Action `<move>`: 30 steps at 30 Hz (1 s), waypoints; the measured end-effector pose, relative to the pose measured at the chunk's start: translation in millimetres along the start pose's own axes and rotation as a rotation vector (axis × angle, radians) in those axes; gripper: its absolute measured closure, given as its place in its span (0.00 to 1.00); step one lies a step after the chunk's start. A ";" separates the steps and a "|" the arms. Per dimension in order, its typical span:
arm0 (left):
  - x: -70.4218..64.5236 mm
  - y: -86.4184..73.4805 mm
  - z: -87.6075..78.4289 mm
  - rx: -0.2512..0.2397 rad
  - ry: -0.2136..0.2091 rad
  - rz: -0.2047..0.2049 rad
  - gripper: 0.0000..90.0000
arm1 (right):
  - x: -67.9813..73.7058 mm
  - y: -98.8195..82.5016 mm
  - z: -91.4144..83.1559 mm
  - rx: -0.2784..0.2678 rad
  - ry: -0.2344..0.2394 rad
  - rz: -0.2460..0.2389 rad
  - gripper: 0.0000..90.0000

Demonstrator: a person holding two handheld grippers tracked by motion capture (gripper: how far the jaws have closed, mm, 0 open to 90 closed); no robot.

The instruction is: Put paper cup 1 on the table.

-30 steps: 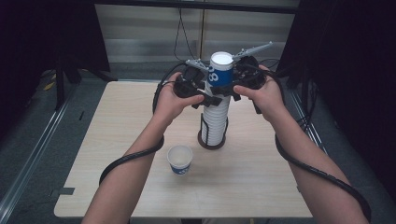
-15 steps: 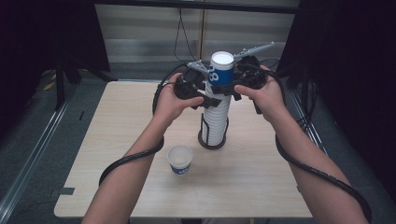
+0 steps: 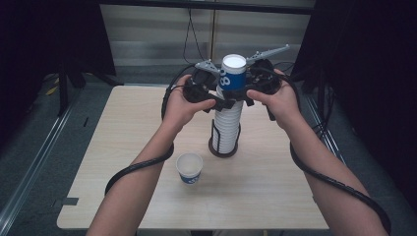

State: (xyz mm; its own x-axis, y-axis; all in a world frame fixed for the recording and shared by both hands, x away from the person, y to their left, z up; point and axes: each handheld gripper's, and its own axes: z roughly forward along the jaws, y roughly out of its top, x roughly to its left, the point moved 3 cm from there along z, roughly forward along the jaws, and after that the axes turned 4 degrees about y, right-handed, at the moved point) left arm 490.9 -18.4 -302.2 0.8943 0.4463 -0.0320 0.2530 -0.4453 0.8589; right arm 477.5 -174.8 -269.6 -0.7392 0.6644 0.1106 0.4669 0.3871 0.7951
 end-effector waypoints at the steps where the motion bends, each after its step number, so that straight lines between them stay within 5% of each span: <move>1: -0.2 -0.6 0.3 0.001 -0.002 -0.005 0.20 | -0.1 0.2 -0.4 0.002 -0.002 0.002 0.16; 30: -0.3 -1.2 0.5 0.026 -0.007 -0.015 0.21 | 4.2 9.1 -11.4 -0.034 -0.031 -0.008 0.21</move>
State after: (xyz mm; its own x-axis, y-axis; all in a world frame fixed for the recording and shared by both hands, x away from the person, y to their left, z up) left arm 490.6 -18.4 -303.5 0.8929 0.4476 -0.0483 0.2758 -0.4591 0.8445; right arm 473.1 -175.8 -255.1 -0.7268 0.6814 0.0859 0.4438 0.3704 0.8160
